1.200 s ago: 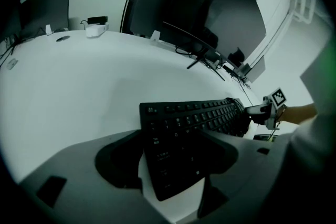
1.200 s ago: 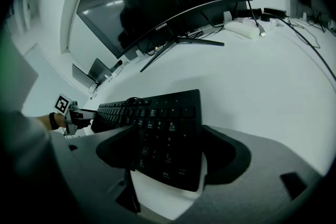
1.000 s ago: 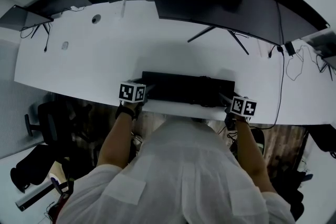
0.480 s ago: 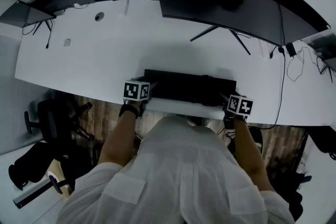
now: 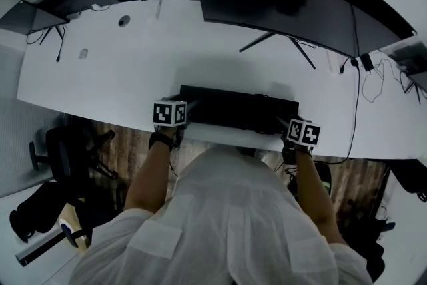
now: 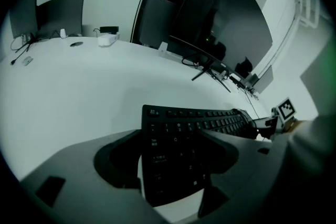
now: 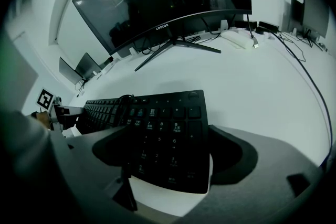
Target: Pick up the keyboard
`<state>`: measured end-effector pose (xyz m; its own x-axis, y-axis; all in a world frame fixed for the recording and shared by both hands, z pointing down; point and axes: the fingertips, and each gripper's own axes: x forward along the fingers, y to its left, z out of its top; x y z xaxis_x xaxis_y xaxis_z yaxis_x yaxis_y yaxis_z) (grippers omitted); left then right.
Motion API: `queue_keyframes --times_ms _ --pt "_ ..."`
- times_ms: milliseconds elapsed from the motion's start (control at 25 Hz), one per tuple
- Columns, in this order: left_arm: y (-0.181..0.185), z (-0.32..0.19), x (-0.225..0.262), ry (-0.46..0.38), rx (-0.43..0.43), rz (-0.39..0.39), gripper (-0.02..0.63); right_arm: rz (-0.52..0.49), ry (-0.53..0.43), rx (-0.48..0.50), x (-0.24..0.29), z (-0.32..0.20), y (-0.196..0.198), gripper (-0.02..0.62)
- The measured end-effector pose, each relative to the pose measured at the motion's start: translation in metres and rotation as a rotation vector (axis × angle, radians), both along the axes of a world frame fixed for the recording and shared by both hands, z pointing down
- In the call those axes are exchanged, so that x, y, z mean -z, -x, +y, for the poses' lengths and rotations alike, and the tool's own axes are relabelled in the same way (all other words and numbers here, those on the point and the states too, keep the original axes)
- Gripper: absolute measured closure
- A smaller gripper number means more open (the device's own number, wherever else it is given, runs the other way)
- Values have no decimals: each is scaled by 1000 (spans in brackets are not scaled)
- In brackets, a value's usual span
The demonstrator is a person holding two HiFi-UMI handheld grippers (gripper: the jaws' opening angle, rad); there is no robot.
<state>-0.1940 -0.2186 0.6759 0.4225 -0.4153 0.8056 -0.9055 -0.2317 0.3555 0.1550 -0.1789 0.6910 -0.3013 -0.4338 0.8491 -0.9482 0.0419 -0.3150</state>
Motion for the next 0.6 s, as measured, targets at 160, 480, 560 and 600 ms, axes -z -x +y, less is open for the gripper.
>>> queue_keyframes --times_ms 160,480,560,600 --pt "-3 -11 13 -23 18 15 322 -9 -18 -13 12 -4 -4 169" --pt "-26 -34 49 -113 -10 19 322 -4 -119 -54 50 -19 -26 181" --pt "-31 -39 57 -132 -16 23 322 1 -143 -59 60 -22 -31 182" --pt "-34 -41 61 -143 -18 26 322 3 -154 -61 65 -23 -34 183"
